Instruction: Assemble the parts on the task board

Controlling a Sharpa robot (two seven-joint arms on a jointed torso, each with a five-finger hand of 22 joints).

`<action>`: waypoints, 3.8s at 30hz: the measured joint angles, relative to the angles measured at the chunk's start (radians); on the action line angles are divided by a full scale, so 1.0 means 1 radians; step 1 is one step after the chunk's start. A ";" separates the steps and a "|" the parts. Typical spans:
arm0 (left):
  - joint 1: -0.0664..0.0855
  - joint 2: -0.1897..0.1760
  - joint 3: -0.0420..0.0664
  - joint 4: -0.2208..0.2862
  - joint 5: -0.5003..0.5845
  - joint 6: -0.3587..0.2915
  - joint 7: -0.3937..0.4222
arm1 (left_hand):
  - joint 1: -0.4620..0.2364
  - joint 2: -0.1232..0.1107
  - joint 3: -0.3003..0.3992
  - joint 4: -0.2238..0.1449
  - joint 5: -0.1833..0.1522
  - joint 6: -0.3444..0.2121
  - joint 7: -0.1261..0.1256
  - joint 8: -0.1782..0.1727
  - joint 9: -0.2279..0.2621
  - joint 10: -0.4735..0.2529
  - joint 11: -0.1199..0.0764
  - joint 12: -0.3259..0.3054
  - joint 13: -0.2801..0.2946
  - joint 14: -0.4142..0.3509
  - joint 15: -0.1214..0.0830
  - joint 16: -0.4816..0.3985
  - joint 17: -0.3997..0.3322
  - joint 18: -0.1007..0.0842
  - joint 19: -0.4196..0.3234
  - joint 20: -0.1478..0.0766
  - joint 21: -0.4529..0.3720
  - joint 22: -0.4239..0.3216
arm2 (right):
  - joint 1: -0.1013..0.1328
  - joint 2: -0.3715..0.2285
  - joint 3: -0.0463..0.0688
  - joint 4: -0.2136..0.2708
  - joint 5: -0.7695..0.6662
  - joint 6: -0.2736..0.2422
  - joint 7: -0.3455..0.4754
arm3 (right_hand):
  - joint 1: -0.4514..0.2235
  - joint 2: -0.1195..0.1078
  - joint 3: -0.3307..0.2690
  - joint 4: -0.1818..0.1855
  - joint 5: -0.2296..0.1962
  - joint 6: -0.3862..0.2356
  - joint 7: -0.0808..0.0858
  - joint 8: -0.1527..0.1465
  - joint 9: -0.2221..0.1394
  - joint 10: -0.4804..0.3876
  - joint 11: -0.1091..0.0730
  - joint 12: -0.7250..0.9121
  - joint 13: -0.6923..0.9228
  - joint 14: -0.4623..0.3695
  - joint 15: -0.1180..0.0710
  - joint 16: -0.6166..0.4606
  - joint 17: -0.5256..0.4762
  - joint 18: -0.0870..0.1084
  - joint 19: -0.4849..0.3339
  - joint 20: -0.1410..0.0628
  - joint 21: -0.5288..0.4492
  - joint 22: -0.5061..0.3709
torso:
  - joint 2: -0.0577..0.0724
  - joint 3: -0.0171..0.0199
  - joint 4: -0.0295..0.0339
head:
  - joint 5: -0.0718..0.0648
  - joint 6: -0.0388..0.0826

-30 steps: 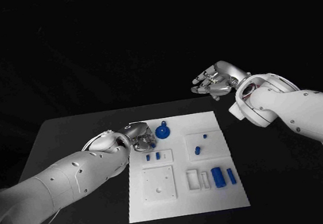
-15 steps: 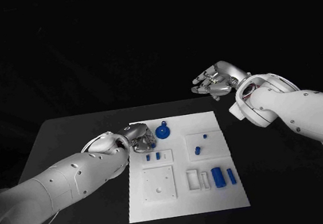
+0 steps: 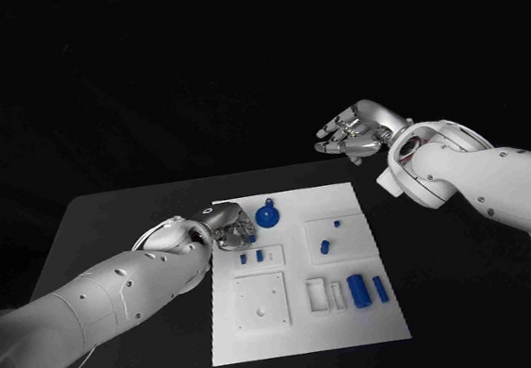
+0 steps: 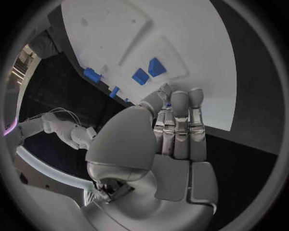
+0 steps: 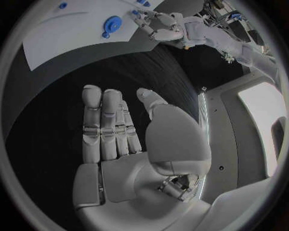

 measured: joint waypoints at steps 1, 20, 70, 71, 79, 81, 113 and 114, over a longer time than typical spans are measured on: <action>0.000 -0.001 0.000 0.000 0.000 0.000 -0.001 | 0.000 0.000 0.000 0.000 0.000 -0.004 -0.004 0.000 0.000 0.000 0.000 0.000 0.000 0.000 0.000 0.000 -0.001 0.000 0.000 0.000 0.000 0.000 | 0.000 0.000 0.000 0.000 0.000 0.000 0.000 | 0.000 0.000 0.000 0.000 0.000 0.000 0.000 0.000 0.000 0.000 0.000 -0.004 0.000 0.000 0.000 0.000 0.000 0.000 0.000 0.000 0.000 0.000 | 0.000 0.0000 0.0000 | 0.000 0.000; 0.000 -0.044 0.024 0.008 0.027 -0.028 -0.002 | 0.004 -0.015 0.027 0.007 0.018 -0.039 0.016 0.000 -0.001 -0.014 0.013 0.000 0.000 -0.043 0.008 -0.036 -0.023 0.002 -0.033 0.008 -0.022 0.000 | -0.005 -0.005 0.000 -0.003 -0.015 0.021 -0.003 | 0.038 -0.007 0.080 -0.087 -0.045 0.027 0.007 0.000 0.000 -0.050 0.019 -0.017 -0.006 -0.004 0.004 0.005 -0.001 0.014 0.003 0.004 -0.007 -0.002 | 0.000 -0.0010 0.0012 | -0.007 0.004; 0.073 -0.307 0.095 0.428 1.167 0.038 0.268 | 0.006 0.052 -0.367 0.063 -0.058 -0.057 0.036 0.000 0.000 -0.236 0.083 0.000 -0.002 -0.229 0.204 -1.034 -0.367 0.018 -0.210 0.214 -0.457 -1.139 | -0.135 0.096 -0.129 -0.135 -0.623 0.127 -0.173 | 0.034 -0.079 0.352 -0.134 -0.295 0.073 -0.004 0.000 0.000 -0.130 0.041 -0.020 -0.010 0.018 0.018 0.023 -0.043 0.038 0.014 0.014 0.015 -0.008 | 0.001 -0.0008 0.0015 | -0.025 0.022; 0.073 -0.307 0.095 0.429 1.168 0.041 0.269 | 0.006 0.052 -0.367 0.063 -0.058 -0.057 0.036 0.000 0.000 -0.236 0.083 0.000 -0.002 -0.229 0.204 -1.034 -0.367 0.019 -0.209 0.214 -0.457 -1.147 | -0.135 0.099 -0.131 -0.139 -0.624 0.125 -0.173 | 0.034 -0.079 0.352 -0.134 -0.295 0.073 -0.004 0.000 0.000 -0.130 0.041 -0.020 -0.010 0.018 0.018 0.023 -0.043 0.039 0.014 0.014 0.015 -0.008 | 0.001 -0.0005 0.0015 | -0.024 0.021; 0.073 -0.307 0.095 0.431 1.176 0.057 0.274 | 0.006 0.060 -0.370 0.060 -0.058 -0.057 0.036 0.000 0.000 -0.239 0.086 0.000 -0.002 -0.225 0.200 -1.034 -0.367 0.019 -0.190 0.209 -0.453 -1.208 | -0.135 0.117 -0.138 -0.166 -0.632 0.115 -0.173 | 0.031 -0.082 0.383 -0.133 -0.312 0.073 -0.004 0.000 0.000 -0.130 0.041 -0.020 -0.010 0.018 0.018 0.027 -0.046 0.039 0.014 0.014 0.015 -0.009 | 0.001 -0.0002 0.0010 | -0.023 0.017; 0.073 -0.306 0.095 0.431 1.177 0.060 0.275 | 0.006 0.060 -0.370 0.060 -0.058 -0.057 0.036 0.000 0.000 -0.239 0.086 0.000 -0.002 -0.225 0.200 -1.034 -0.367 0.018 -0.190 0.209 -0.453 -1.215 | -0.135 0.122 -0.139 -0.172 -0.633 0.113 -0.173 | 0.031 -0.082 0.392 -0.132 -0.314 0.074 -0.004 0.000 0.000 -0.130 0.041 -0.020 -0.010 0.018 0.018 0.027 -0.047 0.039 0.014 0.014 0.015 -0.009 | 0.001 0.0000 0.0006 | -0.023 0.017; 0.073 -0.304 0.095 0.430 1.184 0.072 0.276 | 0.006 0.068 -0.367 0.058 -0.058 -0.046 0.054 0.000 0.000 -0.245 0.106 0.000 -0.002 -0.214 0.196 -1.034 -0.367 0.018 -0.187 0.206 -0.449 -1.231 | -0.130 0.148 -0.154 -0.198 -0.649 0.090 -0.177 | 0.051 0.004 0.415 -0.209 -0.377 0.223 -0.033 -0.004 0.004 0.010 0.002 -0.027 -0.010 0.035 -0.007 0.034 -0.044 0.015 0.019 -0.009 0.096 0.006 | 0.000 -0.0017 0.0006 | -0.023 0.009; 0.073 -0.304 0.095 0.430 1.184 0.072 0.276 | 0.006 0.068 -0.367 0.058 -0.058 -0.046 0.054 0.000 0.000 -0.245 0.106 0.000 -0.002 -0.214 0.196 -1.034 -0.367 0.018 -0.187 0.206 -0.449 -1.231 | -0.130 0.148 -0.155 -0.198 -0.651 0.088 -0.178 | 0.051 0.004 0.418 -0.211 -0.377 0.225 -0.035 -0.004 0.004 0.010 0.002 -0.027 -0.010 0.035 -0.007 0.034 -0.044 0.014 0.019 -0.009 0.097 0.006 | 0.000 -0.0016 0.0006 | -0.023 0.009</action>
